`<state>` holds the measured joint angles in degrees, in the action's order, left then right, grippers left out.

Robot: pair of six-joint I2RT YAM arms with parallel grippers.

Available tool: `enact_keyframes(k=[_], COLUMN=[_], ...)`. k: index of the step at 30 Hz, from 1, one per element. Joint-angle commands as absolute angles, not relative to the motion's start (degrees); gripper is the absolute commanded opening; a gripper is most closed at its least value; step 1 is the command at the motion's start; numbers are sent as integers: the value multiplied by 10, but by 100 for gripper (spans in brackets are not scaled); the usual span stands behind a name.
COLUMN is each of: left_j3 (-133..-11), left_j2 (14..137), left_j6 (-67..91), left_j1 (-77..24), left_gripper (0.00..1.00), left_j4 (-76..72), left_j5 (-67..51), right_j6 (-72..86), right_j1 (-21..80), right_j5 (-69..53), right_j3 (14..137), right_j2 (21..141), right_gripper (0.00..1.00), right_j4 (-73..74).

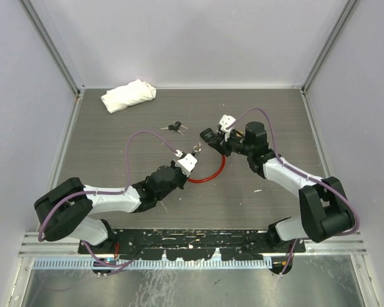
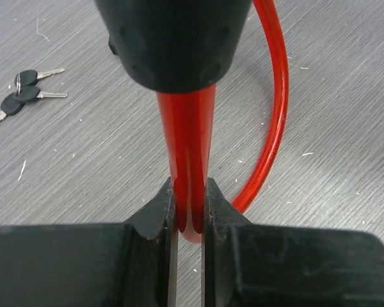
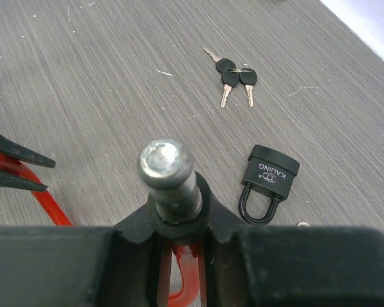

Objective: Lock with the key
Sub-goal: Adjust the lock.

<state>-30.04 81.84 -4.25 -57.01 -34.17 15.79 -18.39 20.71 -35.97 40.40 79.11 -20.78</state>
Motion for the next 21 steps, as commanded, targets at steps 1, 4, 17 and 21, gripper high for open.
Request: enact_keyframes(k=[1, 4, 17, 21], left_j3=[-285, -283, -279, -278], left_j2=[808, 802, 802, 805], left_j6=[-22, -12, 42, 50], left_j1=[-578, -578, -568, -569], left_gripper=[0, 0, 0, 0], left_j4=[-367, -361, -367, -371], left_j5=[159, 161, 123, 118], right_j6=[-143, -144, -108, -76], right_j1=[220, 218, 219, 219], right_j5=[-391, -410, -500, -514], right_j3=[409, 401, 362, 357], right_j2=[811, 810, 825, 839], right_gripper=[12, 14, 26, 29], right_j4=[-178, -182, -258, -295])
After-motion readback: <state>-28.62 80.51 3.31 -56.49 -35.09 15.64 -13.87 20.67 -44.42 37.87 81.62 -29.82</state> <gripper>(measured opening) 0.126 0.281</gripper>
